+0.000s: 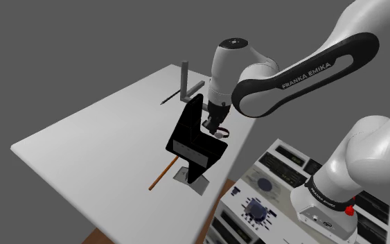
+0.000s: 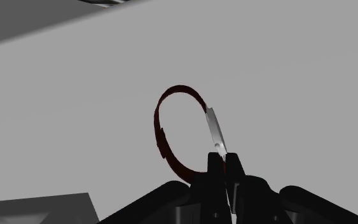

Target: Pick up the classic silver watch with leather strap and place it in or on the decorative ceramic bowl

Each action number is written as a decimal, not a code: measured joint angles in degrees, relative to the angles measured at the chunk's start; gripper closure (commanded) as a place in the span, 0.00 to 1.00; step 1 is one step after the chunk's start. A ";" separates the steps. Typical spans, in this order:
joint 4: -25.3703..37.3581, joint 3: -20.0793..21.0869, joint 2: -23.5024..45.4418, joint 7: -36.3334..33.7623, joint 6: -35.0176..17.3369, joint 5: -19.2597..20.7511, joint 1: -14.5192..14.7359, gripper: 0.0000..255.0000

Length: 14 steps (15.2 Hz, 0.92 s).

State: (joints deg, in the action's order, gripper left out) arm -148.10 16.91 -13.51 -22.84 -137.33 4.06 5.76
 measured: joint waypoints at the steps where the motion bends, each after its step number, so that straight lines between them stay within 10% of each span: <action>1: 0.00 0.00 0.00 0.00 0.00 0.00 0.00 1.00; 14: 3.26 -0.83 -4.77 1.99 7.80 -1.92 0.76 1.00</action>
State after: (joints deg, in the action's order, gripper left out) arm -144.83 16.08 -18.28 -20.85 -129.53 2.14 6.52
